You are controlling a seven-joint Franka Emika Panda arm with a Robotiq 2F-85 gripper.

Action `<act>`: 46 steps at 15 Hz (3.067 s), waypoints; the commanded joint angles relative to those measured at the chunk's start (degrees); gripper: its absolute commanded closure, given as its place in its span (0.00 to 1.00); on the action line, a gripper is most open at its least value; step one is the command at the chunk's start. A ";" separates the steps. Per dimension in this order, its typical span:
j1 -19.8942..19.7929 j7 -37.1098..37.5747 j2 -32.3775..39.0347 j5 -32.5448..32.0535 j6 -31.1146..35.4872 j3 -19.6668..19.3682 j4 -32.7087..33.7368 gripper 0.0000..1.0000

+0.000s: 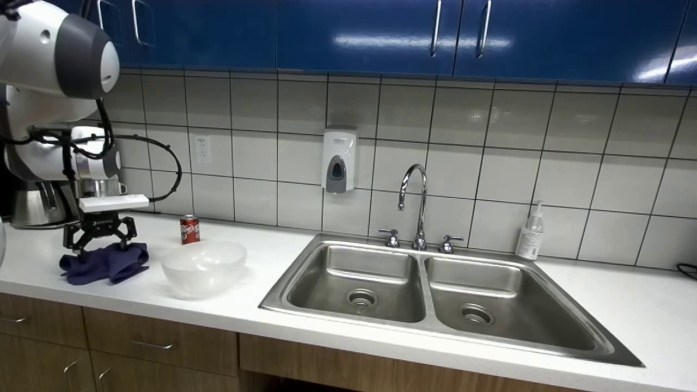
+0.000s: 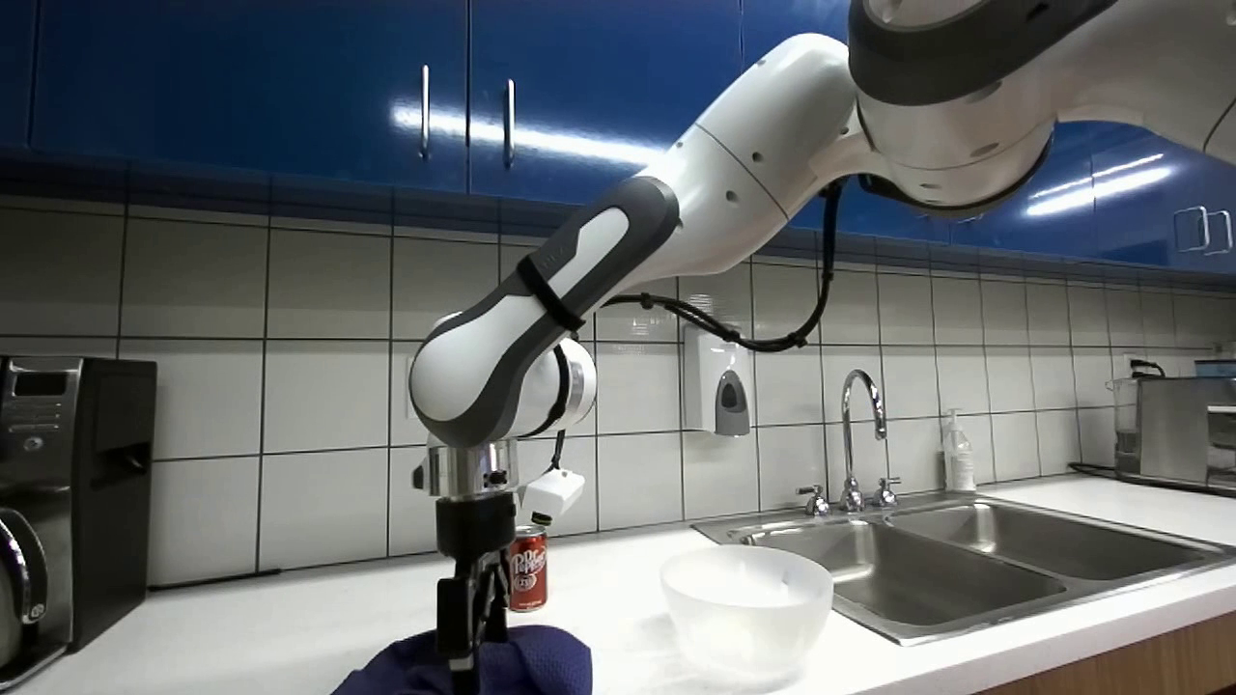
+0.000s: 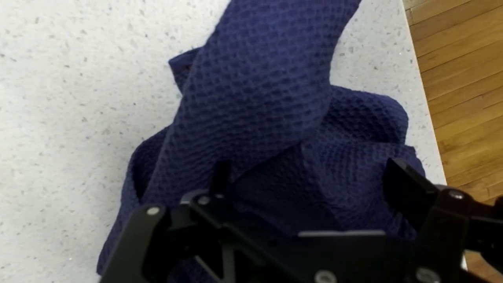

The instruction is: Put the blue towel in the clear bowl.

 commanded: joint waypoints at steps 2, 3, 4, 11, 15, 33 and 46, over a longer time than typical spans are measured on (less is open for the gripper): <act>-0.18 -1.13 1.22 -0.53 -2.97 0.43 2.74 0.00; -0.24 -1.23 1.34 -0.46 -3.11 0.47 2.93 0.25; -0.27 -1.30 1.39 -0.45 -3.20 0.48 3.06 0.26; -0.34 -1.24 1.49 -0.20 -4.74 0.47 4.23 0.82; -0.53 -0.78 1.31 0.18 -5.22 0.44 4.33 1.00; -3.51 3.82 -17.80 6.58 -8.81 1.43 -4.27 0.99; -3.71 9.21 -34.01 12.70 -8.03 1.15 -17.83 0.99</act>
